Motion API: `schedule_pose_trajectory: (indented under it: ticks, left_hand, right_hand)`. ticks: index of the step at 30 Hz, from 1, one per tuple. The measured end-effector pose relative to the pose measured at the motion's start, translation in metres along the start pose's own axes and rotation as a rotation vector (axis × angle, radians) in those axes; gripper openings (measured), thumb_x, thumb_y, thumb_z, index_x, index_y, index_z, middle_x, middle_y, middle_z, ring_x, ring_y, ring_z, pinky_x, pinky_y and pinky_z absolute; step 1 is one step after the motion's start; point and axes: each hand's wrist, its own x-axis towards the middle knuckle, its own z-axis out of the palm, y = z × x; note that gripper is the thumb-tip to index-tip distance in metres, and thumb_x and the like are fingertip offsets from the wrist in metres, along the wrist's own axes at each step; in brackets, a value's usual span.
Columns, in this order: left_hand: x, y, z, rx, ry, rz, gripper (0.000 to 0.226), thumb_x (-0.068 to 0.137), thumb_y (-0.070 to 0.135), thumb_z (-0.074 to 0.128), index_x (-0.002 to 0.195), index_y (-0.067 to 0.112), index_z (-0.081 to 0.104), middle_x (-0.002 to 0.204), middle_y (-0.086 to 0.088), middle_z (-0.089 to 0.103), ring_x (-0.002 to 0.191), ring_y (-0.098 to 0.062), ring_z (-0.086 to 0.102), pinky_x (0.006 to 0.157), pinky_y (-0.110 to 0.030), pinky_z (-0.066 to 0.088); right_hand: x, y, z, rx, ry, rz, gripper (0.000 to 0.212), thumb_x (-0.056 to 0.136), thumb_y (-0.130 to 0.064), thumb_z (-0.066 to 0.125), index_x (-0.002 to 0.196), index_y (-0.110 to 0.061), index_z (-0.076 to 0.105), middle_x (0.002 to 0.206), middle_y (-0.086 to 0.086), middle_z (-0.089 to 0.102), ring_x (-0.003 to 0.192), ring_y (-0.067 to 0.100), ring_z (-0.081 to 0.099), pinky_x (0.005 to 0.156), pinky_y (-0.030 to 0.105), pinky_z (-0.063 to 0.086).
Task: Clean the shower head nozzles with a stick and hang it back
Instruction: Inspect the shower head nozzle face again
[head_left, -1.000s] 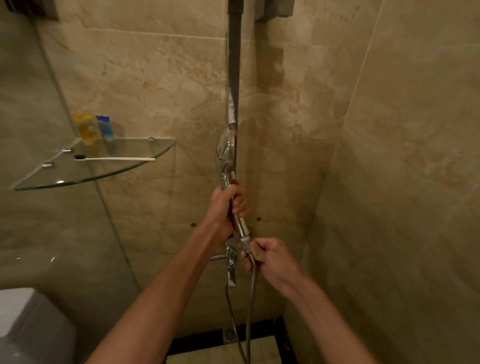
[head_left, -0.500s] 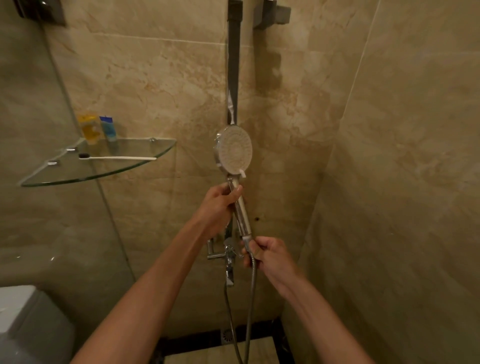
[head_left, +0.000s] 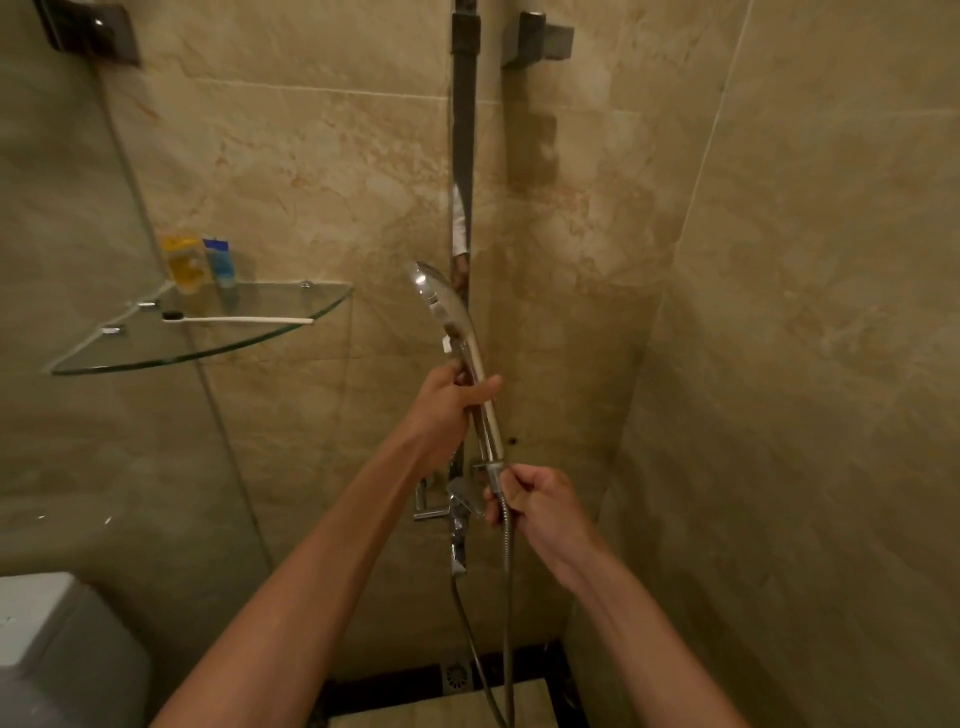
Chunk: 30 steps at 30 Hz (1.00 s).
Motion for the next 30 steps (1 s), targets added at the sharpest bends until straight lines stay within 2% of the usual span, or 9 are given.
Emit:
schedule_pose_trajectory:
  ticks: [2, 5, 10, 12, 16, 21, 23, 25, 30]
  left_hand:
    - [0.001, 0.003, -0.002, 0.086, -0.014, -0.020, 0.014, 0.089, 0.000, 0.062, 0.099, 0.010, 0.065, 0.076, 0.006, 0.064, 0.080, -0.011, 0.057, 0.078, -0.028, 0.047]
    - [0.000, 0.006, -0.008, 0.126, -0.045, -0.013, 0.016, 0.089, -0.002, 0.061, 0.099, 0.008, 0.069, 0.083, -0.001, 0.064, 0.085, -0.018, 0.062, 0.080, -0.033, 0.051]
    - [-0.003, 0.004, -0.015, -0.142, -0.088, -0.019, 0.023, 0.096, -0.009, 0.045, 0.113, -0.010, 0.059, 0.099, -0.019, 0.068, 0.096, -0.031, 0.069, 0.083, -0.038, 0.057]
    - [-0.002, 0.002, -0.011, -0.195, -0.070, -0.034, 0.022, 0.099, -0.007, 0.038, 0.114, -0.009, 0.055, 0.098, -0.018, 0.065, 0.090, -0.029, 0.067, 0.085, -0.041, 0.057]
    - [-0.001, 0.001, -0.003, -0.233, -0.037, -0.044, 0.023, 0.100, -0.004, 0.031, 0.110, -0.001, 0.051, 0.086, -0.011, 0.059, 0.072, -0.019, 0.060, 0.073, -0.036, 0.053]
    - [0.002, 0.000, -0.002, -0.380, -0.001, -0.014, 0.025, 0.098, 0.008, 0.040, 0.116, 0.002, 0.055, 0.076, -0.005, 0.056, 0.064, -0.015, 0.052, 0.067, -0.032, 0.047]
    - [0.004, 0.001, 0.000, -0.325, 0.010, -0.009, 0.024, 0.093, 0.018, 0.057, 0.113, 0.003, 0.054, 0.070, 0.001, 0.052, 0.059, -0.012, 0.049, 0.058, -0.027, 0.045]
    - [0.006, 0.001, 0.003, -0.190, 0.049, -0.002, 0.028, 0.087, 0.013, 0.069, 0.110, 0.003, 0.055, 0.066, 0.003, 0.052, 0.056, -0.011, 0.049, 0.053, -0.025, 0.045]
    - [0.009, -0.001, 0.000, 0.053, 0.112, 0.002, 0.015, 0.085, 0.002, 0.066, 0.094, 0.007, 0.056, 0.066, -0.002, 0.060, 0.059, -0.014, 0.055, 0.053, -0.026, 0.048]
  right_hand:
    - [0.000, 0.002, -0.001, -0.012, 0.013, 0.008, 0.023, 0.101, -0.009, 0.049, 0.095, -0.011, 0.071, 0.076, 0.000, 0.071, 0.067, 0.011, 0.066, 0.073, 0.030, 0.056]
    - [0.000, 0.002, -0.004, -0.017, 0.027, -0.004, 0.023, 0.101, -0.009, 0.049, 0.095, -0.007, 0.071, 0.078, 0.005, 0.068, 0.065, 0.011, 0.064, 0.071, 0.029, 0.054]
    - [-0.001, -0.004, -0.004, 0.098, -0.048, 0.019, 0.023, 0.102, -0.005, 0.045, 0.103, 0.000, 0.068, 0.083, 0.009, 0.064, 0.067, 0.016, 0.059, 0.071, 0.031, 0.051]
    - [0.000, -0.006, -0.001, 0.082, -0.055, 0.022, 0.022, 0.102, -0.003, 0.045, 0.106, 0.002, 0.065, 0.084, 0.011, 0.063, 0.068, 0.018, 0.057, 0.071, 0.032, 0.050]
    - [0.001, -0.006, 0.007, 0.128, -0.059, 0.045, 0.022, 0.102, -0.001, 0.043, 0.107, 0.005, 0.063, 0.083, 0.013, 0.061, 0.065, 0.018, 0.055, 0.068, 0.031, 0.048]
    - [0.008, -0.008, 0.006, 0.343, -0.116, 0.120, 0.024, 0.102, 0.001, 0.038, 0.101, 0.007, 0.061, 0.079, 0.013, 0.060, 0.058, 0.016, 0.052, 0.058, 0.027, 0.046]
    - [0.011, -0.007, 0.007, 0.350, -0.119, 0.131, 0.021, 0.101, 0.001, 0.039, 0.097, 0.006, 0.059, 0.074, 0.011, 0.062, 0.055, 0.017, 0.053, 0.056, 0.028, 0.047]
    - [0.013, -0.004, 0.008, 0.330, -0.112, 0.124, 0.020, 0.101, 0.000, 0.040, 0.094, 0.004, 0.058, 0.070, 0.010, 0.065, 0.056, 0.018, 0.056, 0.059, 0.030, 0.049]
    - [0.016, 0.000, 0.004, 0.311, -0.107, 0.091, 0.022, 0.101, -0.004, 0.043, 0.095, 0.002, 0.064, 0.073, 0.010, 0.069, 0.060, 0.018, 0.061, 0.065, 0.032, 0.052]
